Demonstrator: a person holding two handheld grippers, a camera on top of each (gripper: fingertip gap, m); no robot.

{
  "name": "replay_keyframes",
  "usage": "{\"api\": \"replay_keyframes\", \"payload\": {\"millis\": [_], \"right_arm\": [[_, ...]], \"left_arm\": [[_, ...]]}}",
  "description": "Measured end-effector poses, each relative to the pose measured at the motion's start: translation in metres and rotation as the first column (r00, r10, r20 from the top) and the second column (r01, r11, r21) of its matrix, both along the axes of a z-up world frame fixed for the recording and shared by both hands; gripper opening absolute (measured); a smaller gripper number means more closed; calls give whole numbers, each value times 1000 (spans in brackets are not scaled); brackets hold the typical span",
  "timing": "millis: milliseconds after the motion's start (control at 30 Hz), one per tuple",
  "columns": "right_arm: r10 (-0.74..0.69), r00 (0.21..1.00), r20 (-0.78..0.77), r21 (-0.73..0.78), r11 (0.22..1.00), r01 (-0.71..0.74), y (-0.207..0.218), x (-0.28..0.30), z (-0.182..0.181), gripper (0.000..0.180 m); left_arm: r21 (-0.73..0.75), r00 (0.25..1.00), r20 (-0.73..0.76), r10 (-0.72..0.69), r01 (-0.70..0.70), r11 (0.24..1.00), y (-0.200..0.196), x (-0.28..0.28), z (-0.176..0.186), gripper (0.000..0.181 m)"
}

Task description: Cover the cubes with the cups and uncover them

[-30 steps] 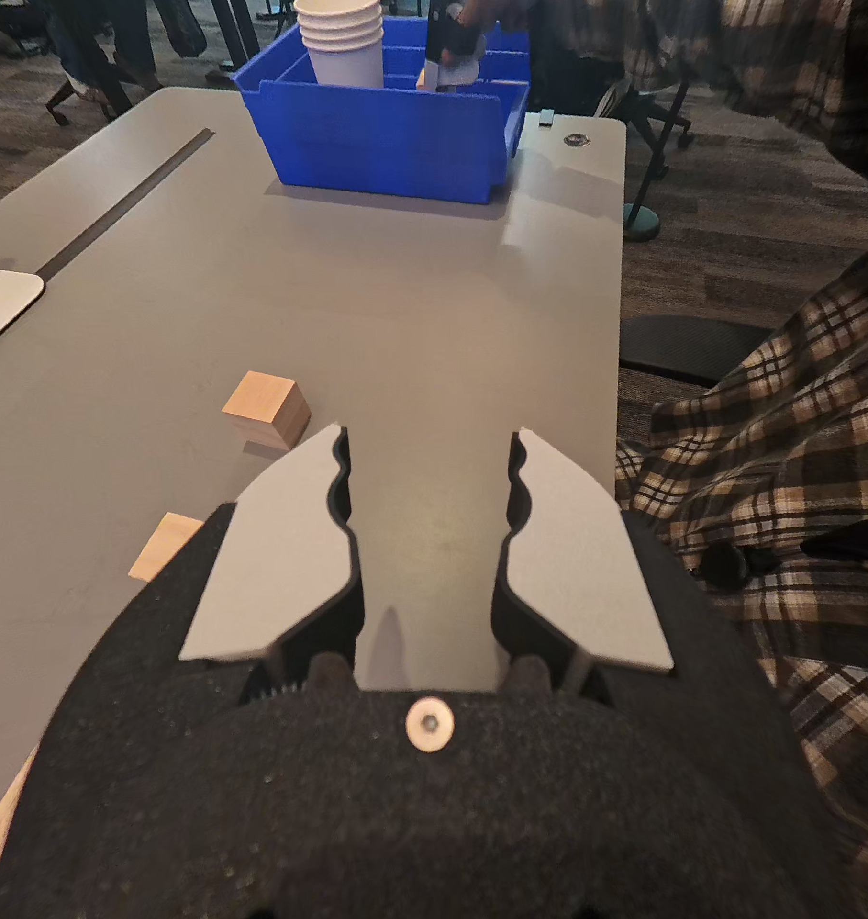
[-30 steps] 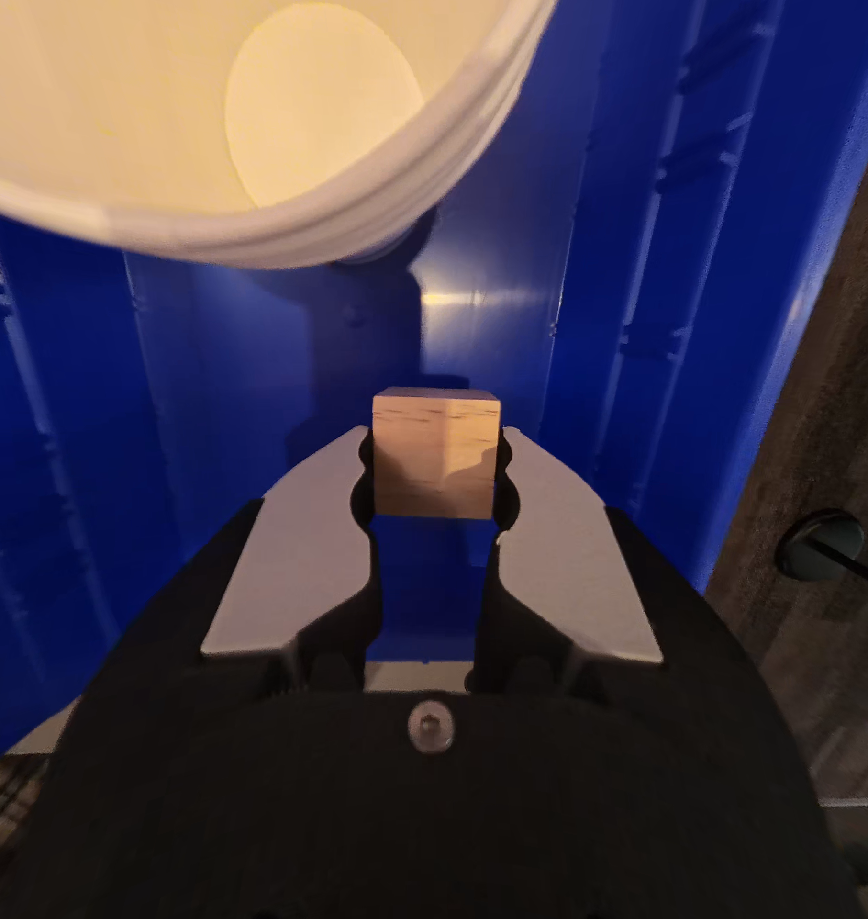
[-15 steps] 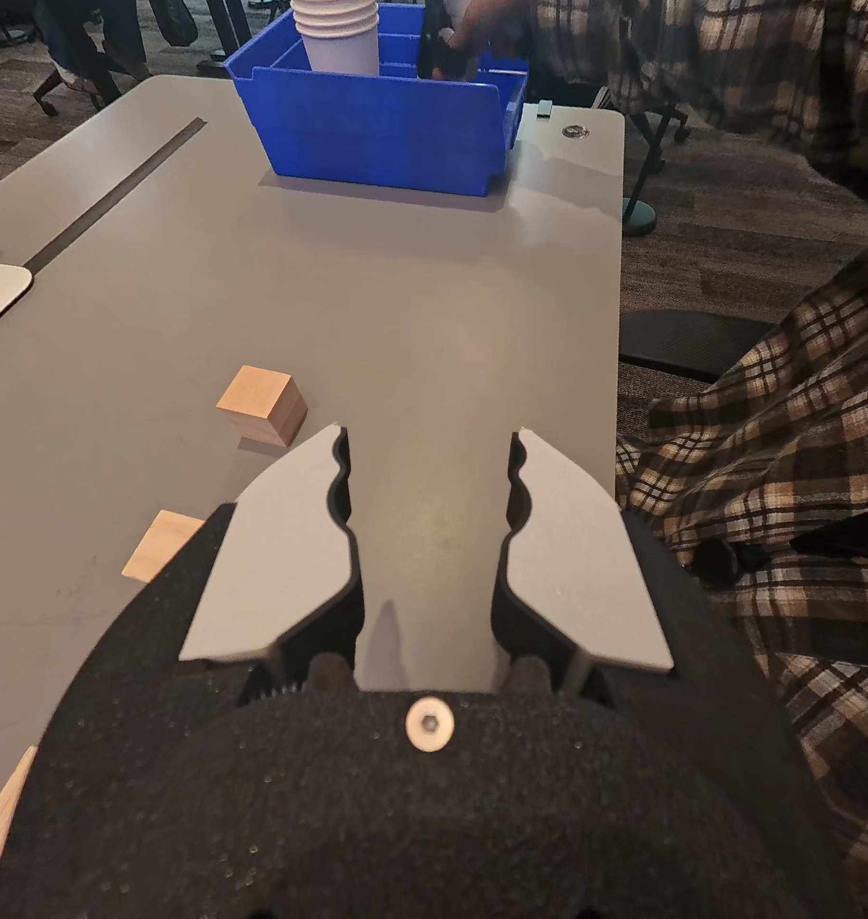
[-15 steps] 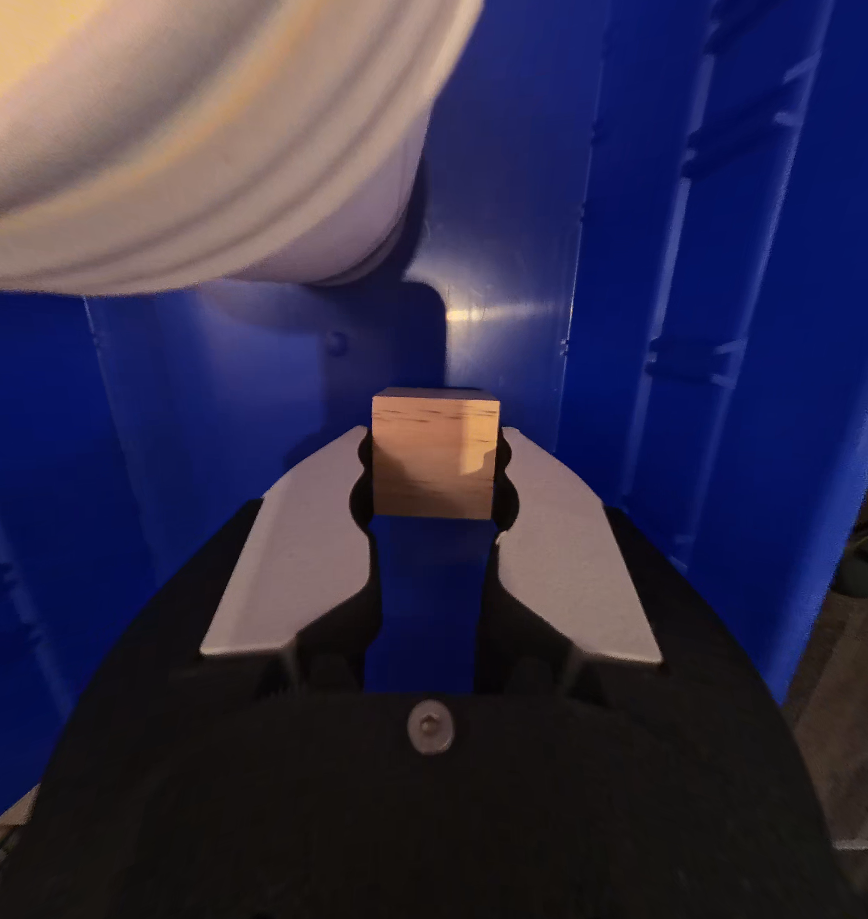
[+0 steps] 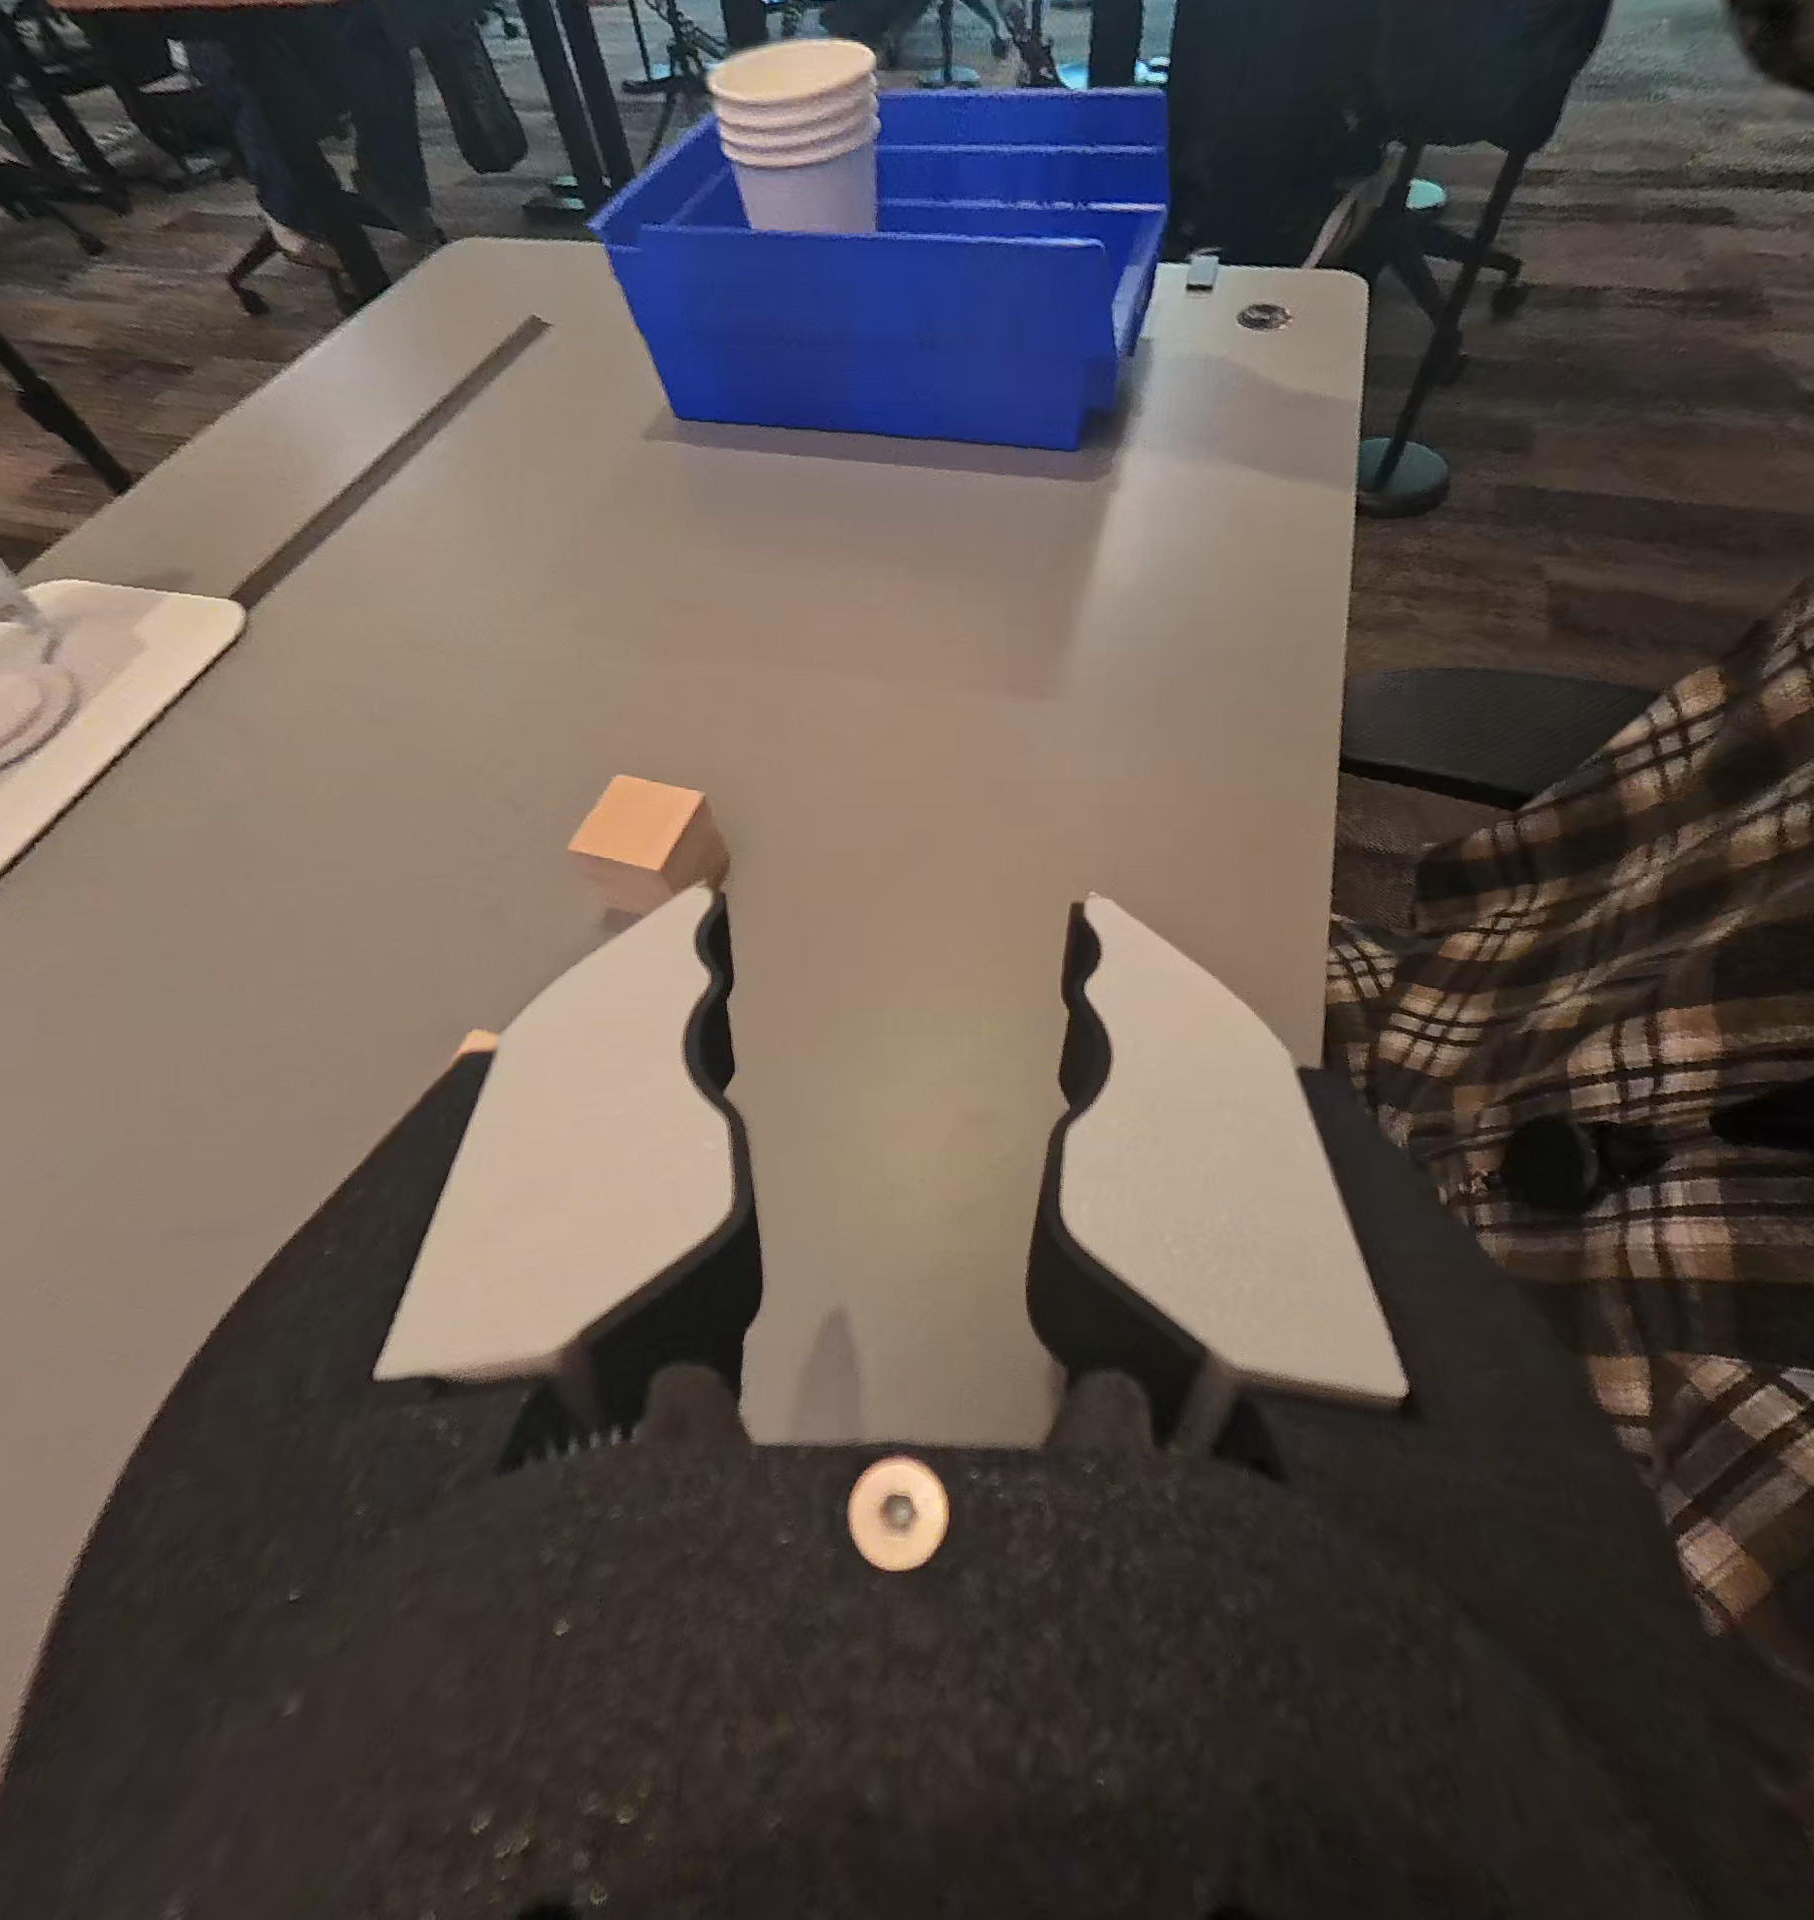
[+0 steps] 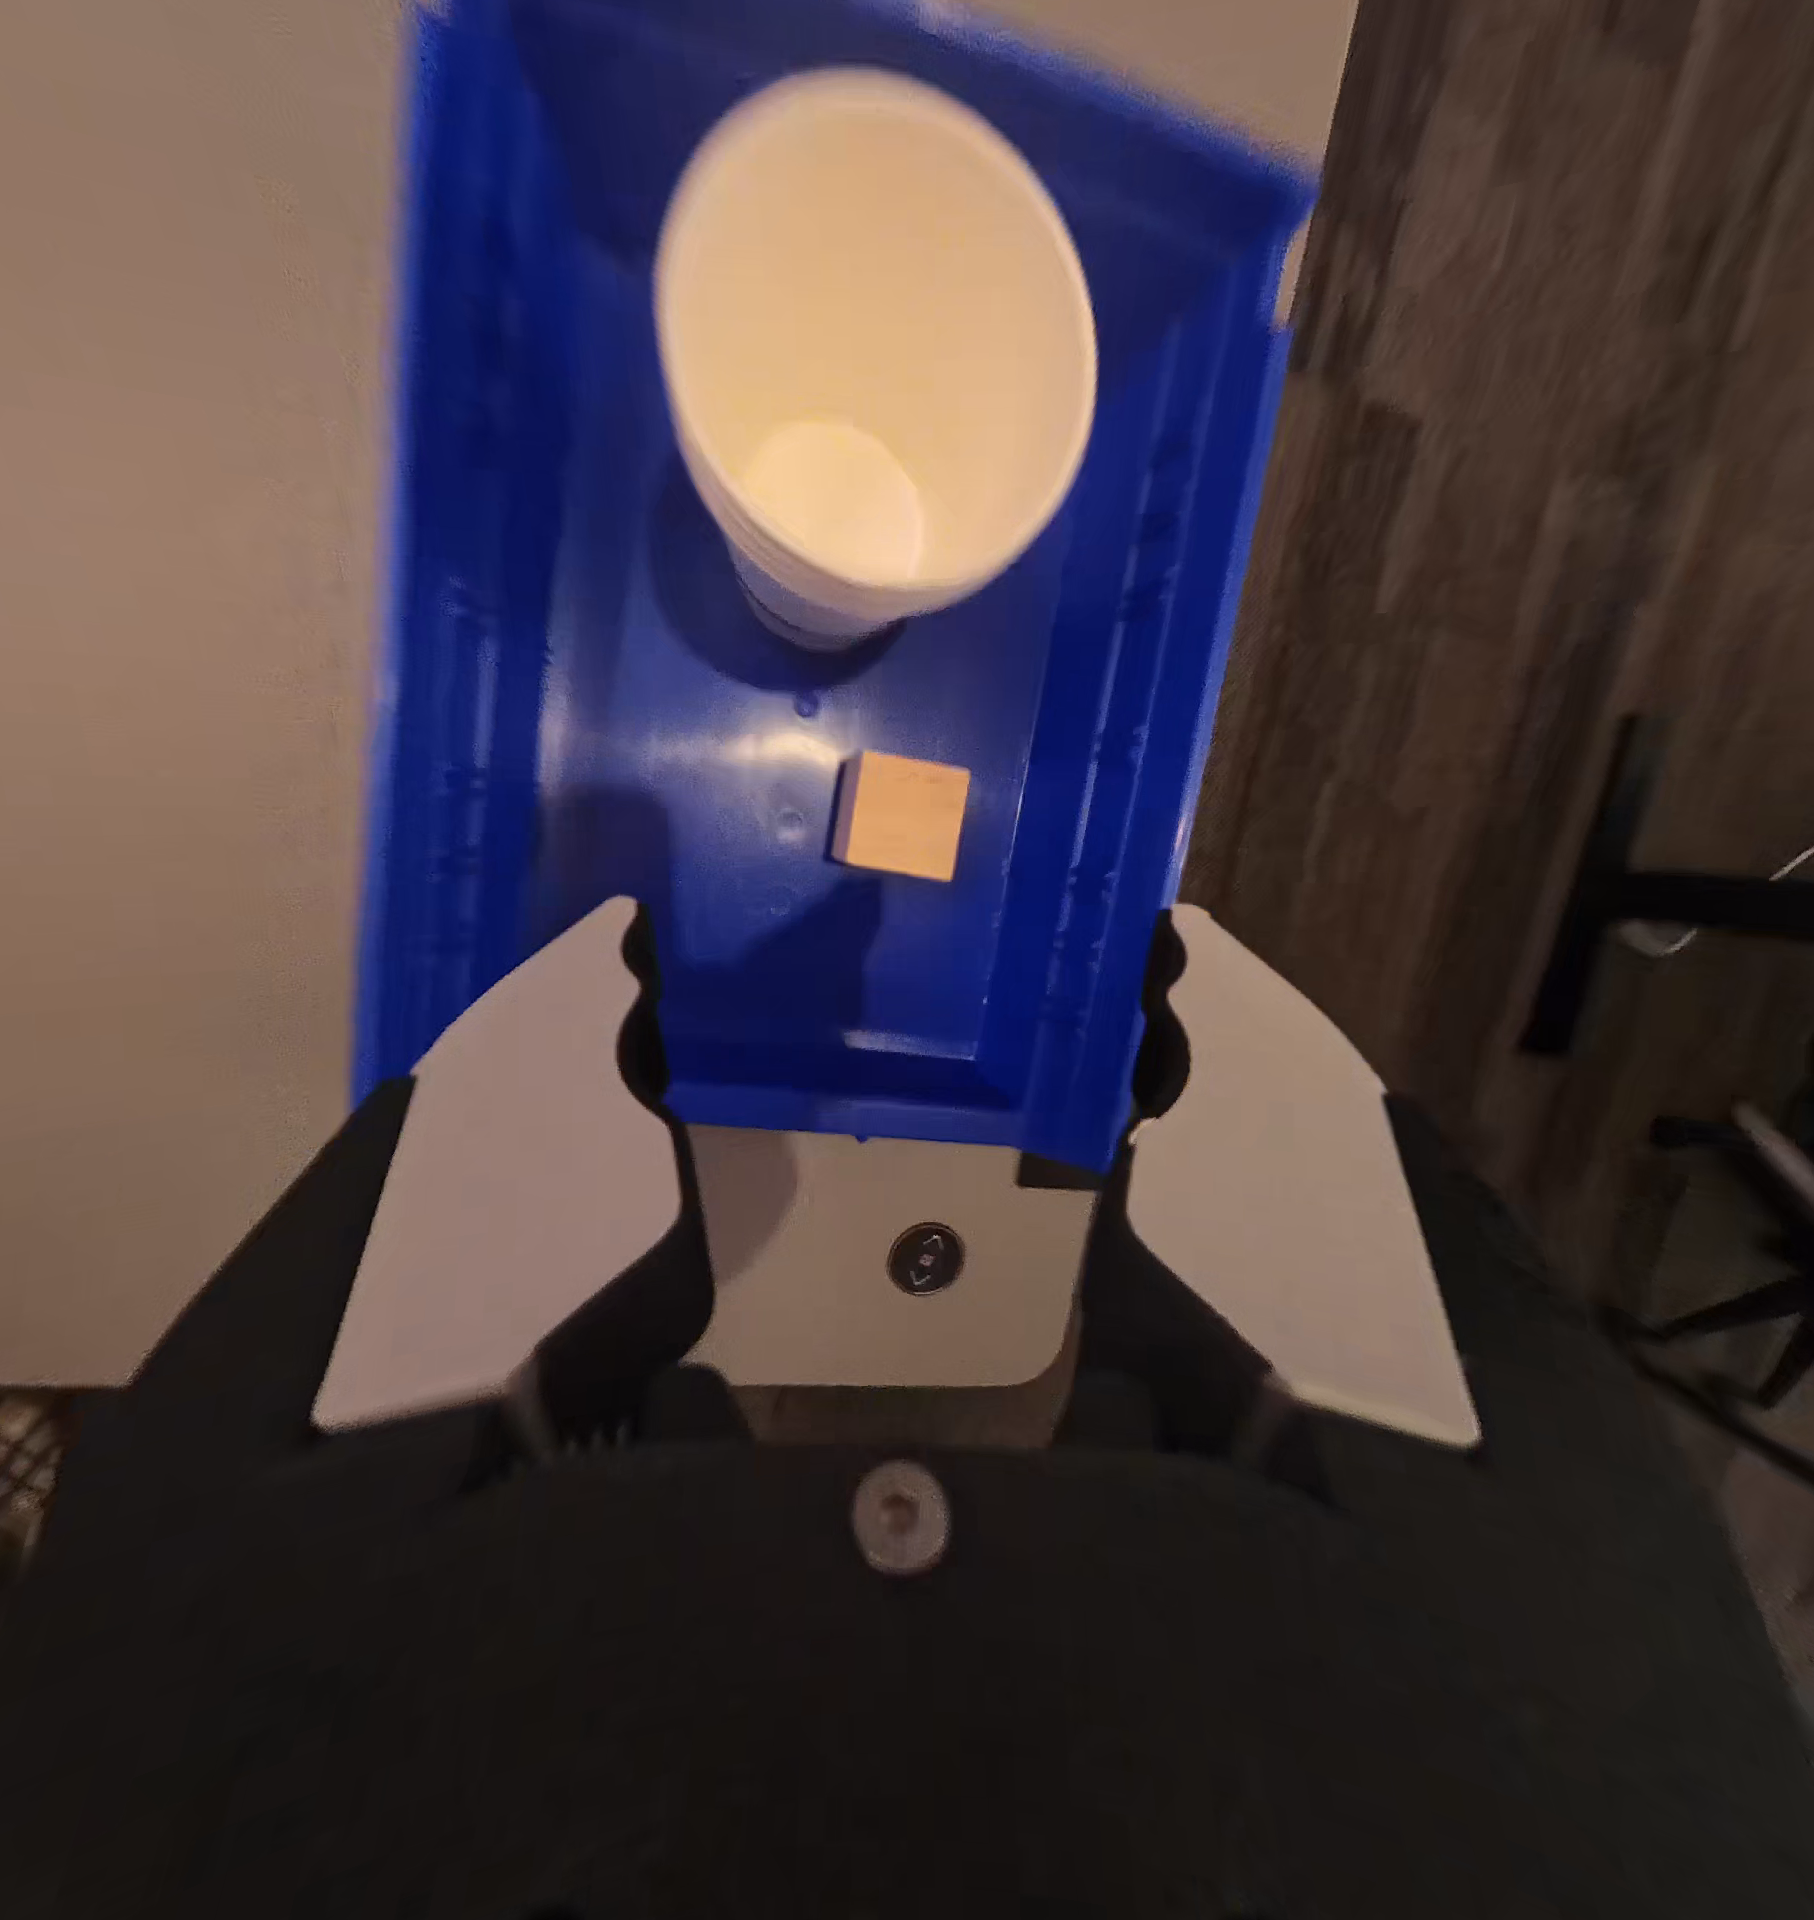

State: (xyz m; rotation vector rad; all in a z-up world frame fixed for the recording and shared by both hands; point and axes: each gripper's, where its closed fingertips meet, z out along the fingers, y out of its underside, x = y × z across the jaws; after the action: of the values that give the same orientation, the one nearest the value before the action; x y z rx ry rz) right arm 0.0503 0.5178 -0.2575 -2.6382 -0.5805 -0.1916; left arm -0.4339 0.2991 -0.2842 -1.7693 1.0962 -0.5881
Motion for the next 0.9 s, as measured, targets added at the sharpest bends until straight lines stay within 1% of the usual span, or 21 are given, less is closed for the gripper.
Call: {"api": "replay_keyframes", "payload": {"millis": [33,100,167,200,267,300,400,500,567,633,733,833,900], "right_arm": [[53,998,17,43,998,-53,-1,-13,20,88],[201,979,41,114,972,-204,-4,-54,52,88],[387,921,53,159,907,-390,-9,-111,66,85],[484,873,51,173,857,-485,-13,-144,67,84],[645,763,39,163,749,-642,-25,-207,53,80],[718,695,29,137,686,-715,-32,-237,40,79],[853,518,52,39,517,-855,-46,-309,-7,78],[935,346,73,-75,352,-933,-59,-365,-55,80],[960,267,79,-144,276,-950,-63,-392,-81,83],[970,235,62,-198,243,-950,-65,-411,-102,83],[978,210,-11,-261,200,-944,-75,-429,-124,81],[981,188,-50,-316,163,-935,-82,-434,-139,78],[981,186,-56,-336,157,-929,-80,-436,-146,75]], "left_arm": [[7,1000,9,15,-15,1000,1,-5,4,60],[18,999,31,42,-43,999,3,-15,12,60],[25,996,50,67,-68,997,4,-24,18,60],[30,995,58,79,-80,996,5,-28,22,60],[42,993,69,95,-98,994,4,-34,27,60],[47,992,72,99,-103,994,2,-36,30,60],[73,991,68,113,-118,990,0,-41,35,60],[93,990,55,127,-132,987,-1,-46,38,60],[103,990,48,133,-138,985,-2,-48,39,60],[110,989,46,138,-142,984,-2,-50,41,60],[112,989,49,136,-141,984,-3,-52,42,60],[109,989,53,135,-140,984,-2,-54,42,60],[108,990,55,133,-139,984,-2,-54,42,60]]}}
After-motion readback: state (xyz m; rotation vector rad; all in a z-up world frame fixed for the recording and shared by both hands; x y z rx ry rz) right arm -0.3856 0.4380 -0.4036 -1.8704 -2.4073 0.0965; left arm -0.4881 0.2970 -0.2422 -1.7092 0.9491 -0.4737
